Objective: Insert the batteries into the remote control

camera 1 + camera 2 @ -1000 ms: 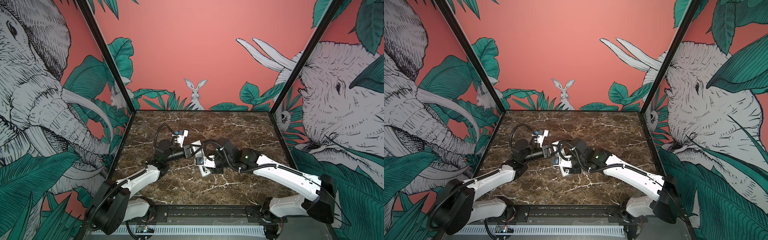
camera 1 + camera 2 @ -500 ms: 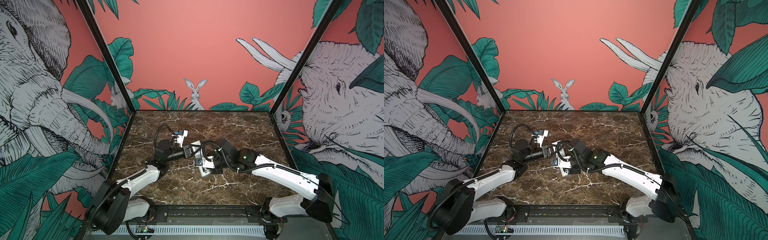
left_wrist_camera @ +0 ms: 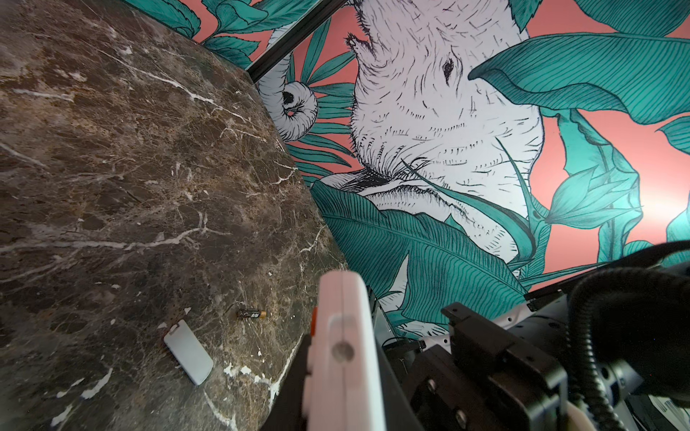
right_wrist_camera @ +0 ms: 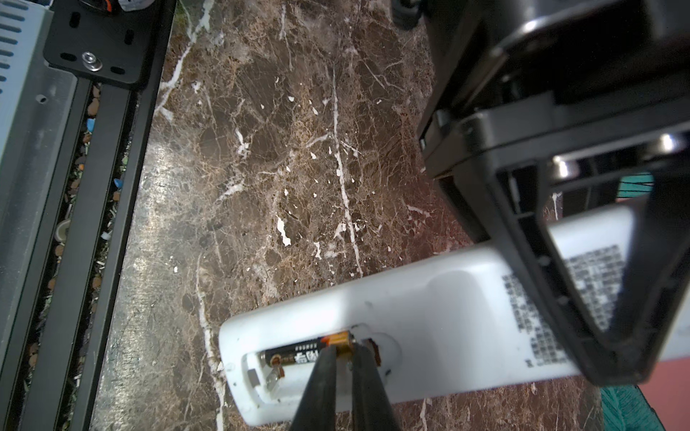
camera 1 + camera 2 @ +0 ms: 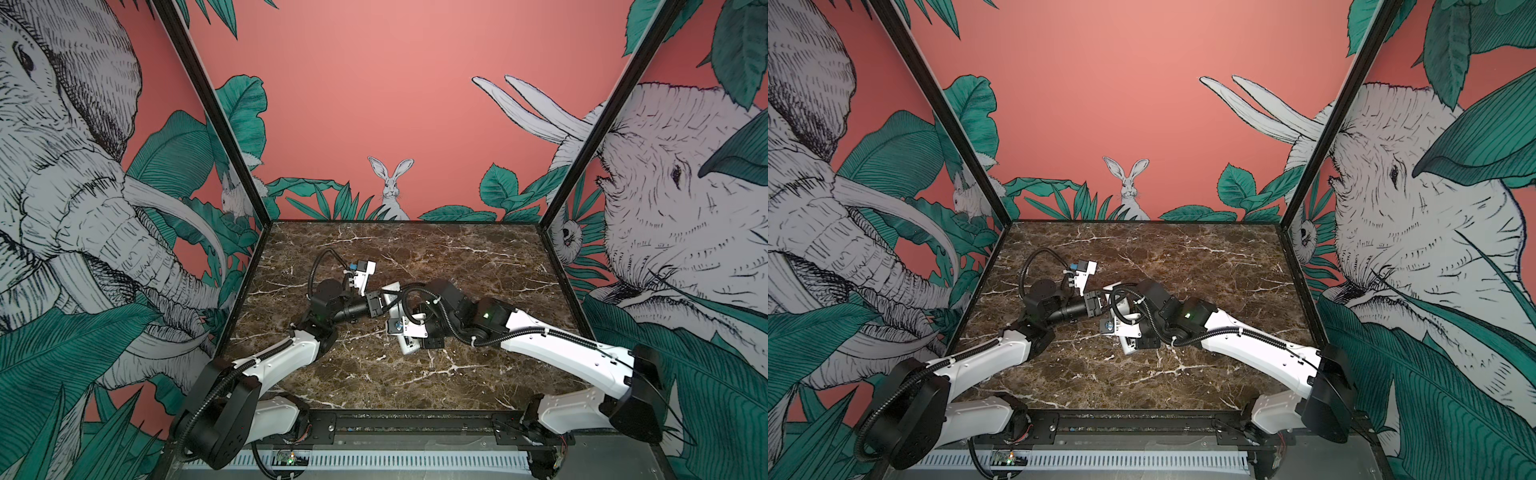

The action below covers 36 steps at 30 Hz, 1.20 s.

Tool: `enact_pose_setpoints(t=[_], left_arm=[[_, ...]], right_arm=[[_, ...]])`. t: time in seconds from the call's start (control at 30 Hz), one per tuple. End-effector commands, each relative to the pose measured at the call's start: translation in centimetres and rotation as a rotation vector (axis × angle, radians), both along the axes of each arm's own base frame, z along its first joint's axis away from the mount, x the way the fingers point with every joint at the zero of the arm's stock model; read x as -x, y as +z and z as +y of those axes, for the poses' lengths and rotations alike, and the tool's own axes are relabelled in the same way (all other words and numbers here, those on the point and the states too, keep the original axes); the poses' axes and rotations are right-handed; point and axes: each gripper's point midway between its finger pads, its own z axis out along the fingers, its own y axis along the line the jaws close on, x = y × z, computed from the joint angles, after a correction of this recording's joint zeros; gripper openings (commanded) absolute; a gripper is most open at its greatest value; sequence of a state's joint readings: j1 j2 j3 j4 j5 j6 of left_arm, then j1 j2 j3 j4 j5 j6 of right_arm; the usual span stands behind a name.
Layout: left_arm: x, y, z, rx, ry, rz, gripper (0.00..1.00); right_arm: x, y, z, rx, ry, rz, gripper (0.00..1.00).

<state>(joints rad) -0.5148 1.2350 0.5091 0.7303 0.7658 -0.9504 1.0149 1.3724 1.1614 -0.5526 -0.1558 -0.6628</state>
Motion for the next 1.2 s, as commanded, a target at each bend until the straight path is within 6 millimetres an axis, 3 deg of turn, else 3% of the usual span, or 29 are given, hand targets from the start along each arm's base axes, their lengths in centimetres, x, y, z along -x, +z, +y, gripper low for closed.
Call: enact_pose_setpoints(t=[0.0, 0.73, 1.17], left_arm=[[0.6, 2.6, 0.3, 0.056, -0.008, -0.068, 0.00], [0.4, 2.7, 0.5, 0.050, 0.011, -0.068, 0.00], [0.5, 2.3, 0.7, 0.042, 0.025, -0.065, 0.00]], right_arm=[[0.1, -0.7, 0.1, 0.046, 0.010, -0.009, 0.11], [0.0, -1.8, 1.0, 0.033, -0.050, -0.021, 0.03], [0.1, -1.5, 1.3, 0.015, -0.056, -0.024, 0.04]])
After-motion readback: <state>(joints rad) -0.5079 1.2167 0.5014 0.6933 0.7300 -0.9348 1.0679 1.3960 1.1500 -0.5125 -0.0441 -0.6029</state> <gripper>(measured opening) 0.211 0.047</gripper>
